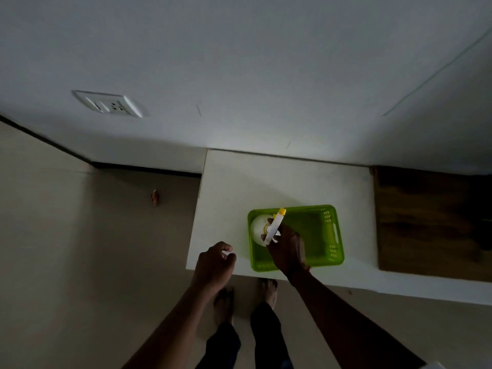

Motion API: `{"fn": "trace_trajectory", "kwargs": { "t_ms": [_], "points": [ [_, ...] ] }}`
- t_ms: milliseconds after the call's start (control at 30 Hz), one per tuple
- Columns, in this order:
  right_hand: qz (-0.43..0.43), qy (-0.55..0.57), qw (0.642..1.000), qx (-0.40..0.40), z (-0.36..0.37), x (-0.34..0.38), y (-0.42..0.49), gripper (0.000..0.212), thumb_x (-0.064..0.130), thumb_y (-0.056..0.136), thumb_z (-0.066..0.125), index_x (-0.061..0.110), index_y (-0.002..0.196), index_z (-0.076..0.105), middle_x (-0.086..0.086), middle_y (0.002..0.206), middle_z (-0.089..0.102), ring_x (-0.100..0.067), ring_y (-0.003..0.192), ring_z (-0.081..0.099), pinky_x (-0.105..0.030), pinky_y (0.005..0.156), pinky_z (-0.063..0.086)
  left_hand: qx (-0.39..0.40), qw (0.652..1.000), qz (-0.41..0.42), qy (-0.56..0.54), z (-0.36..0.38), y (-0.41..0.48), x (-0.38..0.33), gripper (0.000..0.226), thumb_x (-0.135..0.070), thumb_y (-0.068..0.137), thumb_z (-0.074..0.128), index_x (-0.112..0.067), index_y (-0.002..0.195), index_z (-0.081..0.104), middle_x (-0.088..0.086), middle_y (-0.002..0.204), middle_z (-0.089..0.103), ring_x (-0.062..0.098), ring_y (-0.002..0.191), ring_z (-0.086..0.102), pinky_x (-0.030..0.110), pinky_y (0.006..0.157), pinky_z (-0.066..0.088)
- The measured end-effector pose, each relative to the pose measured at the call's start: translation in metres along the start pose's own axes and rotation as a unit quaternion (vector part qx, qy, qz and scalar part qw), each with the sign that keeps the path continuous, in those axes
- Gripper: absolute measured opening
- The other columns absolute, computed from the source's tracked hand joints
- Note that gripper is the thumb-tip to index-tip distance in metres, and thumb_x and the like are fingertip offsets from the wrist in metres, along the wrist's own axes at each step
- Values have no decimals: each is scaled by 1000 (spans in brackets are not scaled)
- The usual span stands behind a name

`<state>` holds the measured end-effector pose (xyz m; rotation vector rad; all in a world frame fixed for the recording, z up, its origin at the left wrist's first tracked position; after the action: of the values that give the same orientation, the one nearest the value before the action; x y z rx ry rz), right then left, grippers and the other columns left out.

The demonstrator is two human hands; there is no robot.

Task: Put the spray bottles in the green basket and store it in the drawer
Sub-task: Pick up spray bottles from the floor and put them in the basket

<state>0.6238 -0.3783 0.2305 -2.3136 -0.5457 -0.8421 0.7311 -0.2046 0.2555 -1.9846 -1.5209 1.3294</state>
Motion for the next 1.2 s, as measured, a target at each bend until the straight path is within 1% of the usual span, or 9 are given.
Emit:
{"fn": "trace_trajectory", "kwargs": {
  "t_ms": [133, 300, 400, 467, 600, 700, 833, 967, 1200],
  "points": [
    [-50, -15, 998, -46, 1, 4, 4, 33, 15, 76, 76, 20, 107, 67, -3, 94, 74, -18, 81, 70, -31, 60, 57, -7, 1000, -14, -1, 12, 15, 4, 28, -27, 91, 54, -22, 116, 64, 3, 106, 72, 8, 77, 55, 20, 73, 37],
    [-59, -20, 998, -31, 4, -5, 10, 37, 19, 75, 77, 18, 109, 65, -1, 99, 74, -14, 84, 70, -7, 57, 42, -2, 999, -37, -12, 29, 29, 10, 28, -30, 88, 55, -24, 114, 64, 3, 106, 73, 17, 94, 65, 22, 78, 40],
    [-36, -30, 998, -34, -11, -26, 6, 45, 11, 75, 73, 19, 118, 62, -3, 101, 73, -16, 78, 68, -23, 59, 52, 2, 999, -42, -5, 41, 36, 11, 29, -31, 87, 58, -22, 114, 64, 4, 104, 75, 19, 98, 68, 22, 80, 42],
    [16, -61, 993, -98, -42, -47, 0, 37, 3, 79, 64, 17, 113, 66, -6, 99, 74, -16, 70, 64, -26, 56, 50, 13, 999, -34, 22, 51, 41, 9, 36, -35, 88, 59, -19, 120, 62, 6, 100, 76, 20, 103, 68, 26, 88, 44],
    [75, -99, 966, -227, -114, -91, 2, 33, 3, 81, 67, 3, 114, 65, -18, 110, 68, -32, 98, 63, -37, 83, 49, 8, 998, -32, 62, 65, 50, 6, 57, -42, 89, 60, -11, 136, 53, 9, 110, 75, 21, 114, 65, 31, 103, 43],
    [153, -123, 967, -160, -127, -138, 23, 39, 14, 84, 68, 3, 121, 61, -24, 114, 66, -38, 107, 61, -42, 90, 47, -10, 997, -24, 79, 70, 56, 0, 51, -37, 88, 64, -12, 133, 57, 11, 120, 71, 23, 115, 65, 30, 100, 46],
    [163, -162, 970, -76, -120, -156, 35, 20, 22, 91, 60, 10, 99, 74, -16, 102, 73, -34, 89, 67, -27, 65, 44, -25, 994, 3, 111, 76, 62, -15, 29, -21, 89, 61, -14, 116, 70, 13, 109, 74, 29, 99, 68, 28, 80, 49],
    [167, -190, 965, -76, -117, -158, 31, 23, 21, 92, 57, 8, 90, 75, -17, 94, 74, -34, 84, 68, -26, 64, 43, -50, 988, 34, 145, 73, 72, -26, 27, -14, 90, 54, -9, 109, 72, 15, 101, 75, 27, 82, 67, 28, 70, 45],
    [189, -99, 972, -101, -114, -174, 16, 23, 29, 88, 64, 10, 97, 74, -19, 102, 73, -35, 90, 67, -33, 70, 50, -18, 992, 1, 127, 74, 85, -13, 41, -27, 90, 51, -11, 127, 63, 11, 129, 65, 26, 118, 61, 36, 103, 44]
  ]
}}
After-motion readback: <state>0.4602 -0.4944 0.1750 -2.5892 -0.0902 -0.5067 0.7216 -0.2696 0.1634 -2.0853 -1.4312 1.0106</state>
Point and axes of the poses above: each hand's wrist, its own y-axis towards the middle knuckle, its own z-axis out of the palm, x = y × z, the point moved 8 cm from there along y, towards the middle knuckle
